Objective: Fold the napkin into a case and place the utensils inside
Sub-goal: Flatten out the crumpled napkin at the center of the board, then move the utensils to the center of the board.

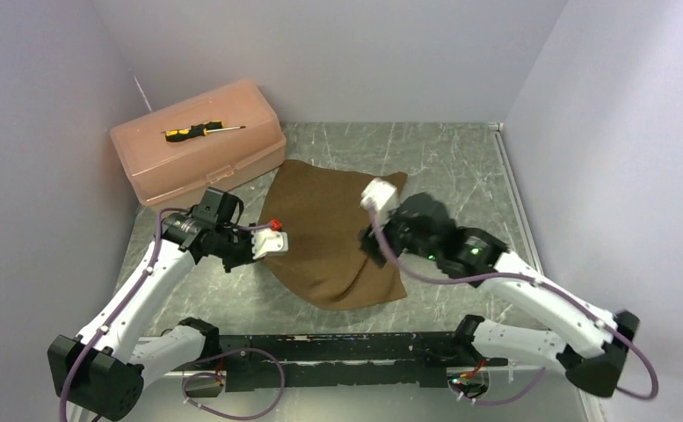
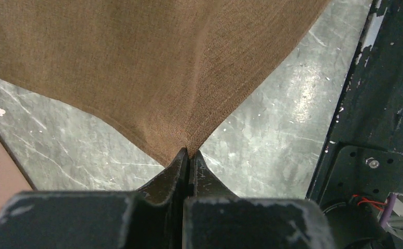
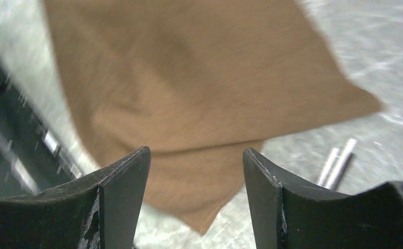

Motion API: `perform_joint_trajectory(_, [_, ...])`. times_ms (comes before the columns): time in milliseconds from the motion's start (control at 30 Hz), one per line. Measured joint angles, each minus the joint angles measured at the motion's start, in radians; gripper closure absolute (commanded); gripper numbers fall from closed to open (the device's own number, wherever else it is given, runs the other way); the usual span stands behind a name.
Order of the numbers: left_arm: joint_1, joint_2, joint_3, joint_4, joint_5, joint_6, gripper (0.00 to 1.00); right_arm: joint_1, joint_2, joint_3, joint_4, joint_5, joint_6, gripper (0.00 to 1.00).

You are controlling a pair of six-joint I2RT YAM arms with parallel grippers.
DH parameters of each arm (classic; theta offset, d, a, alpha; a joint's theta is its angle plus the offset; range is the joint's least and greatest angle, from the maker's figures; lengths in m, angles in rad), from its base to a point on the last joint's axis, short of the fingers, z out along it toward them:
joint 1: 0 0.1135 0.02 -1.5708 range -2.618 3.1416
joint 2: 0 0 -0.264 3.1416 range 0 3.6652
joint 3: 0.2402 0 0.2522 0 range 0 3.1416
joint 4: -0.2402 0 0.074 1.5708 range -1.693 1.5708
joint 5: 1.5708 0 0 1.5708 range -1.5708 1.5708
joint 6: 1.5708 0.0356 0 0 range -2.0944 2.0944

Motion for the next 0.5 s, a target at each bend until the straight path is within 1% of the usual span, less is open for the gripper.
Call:
perform_joint_trajectory(33, [0.000,0.000,0.000,-0.006,0.000,0.003,0.97,-0.057,-0.036,-0.001,0.029,0.002,0.021,0.32])
perform_joint_trajectory(100, [-0.001,0.000,0.000,-0.018,0.000,0.009,0.97,-0.159,-0.054,-0.003,0.080,0.043,0.072,0.35])
perform_joint_trajectory(133, [-0.002,0.000,-0.002,-0.022,0.000,0.012,0.97,-0.189,-0.046,-0.003,0.096,0.065,0.090,0.37])
perform_joint_trajectory(200, [-0.003,0.000,-0.016,-0.025,0.004,0.016,0.97,-0.280,0.034,-0.006,0.131,0.115,0.156,0.41])
perform_joint_trajectory(333, [-0.006,0.000,-0.042,-0.029,0.011,0.013,0.97,-0.388,0.230,-0.070,0.197,0.180,0.249,0.65])
perform_joint_trajectory(400, [-0.008,-0.001,-0.047,-0.027,0.015,0.010,0.97,-0.428,0.312,-0.105,0.196,0.191,0.299,0.74])
perform_joint_trajectory(433, [-0.008,-0.002,-0.048,-0.025,0.017,0.005,0.97,-0.444,0.345,-0.113,0.200,0.190,0.322,0.78])
perform_joint_trajectory(500, [-0.008,-0.005,-0.048,-0.018,0.019,-0.003,0.97,-0.465,0.391,-0.125,0.227,0.185,0.362,0.81])
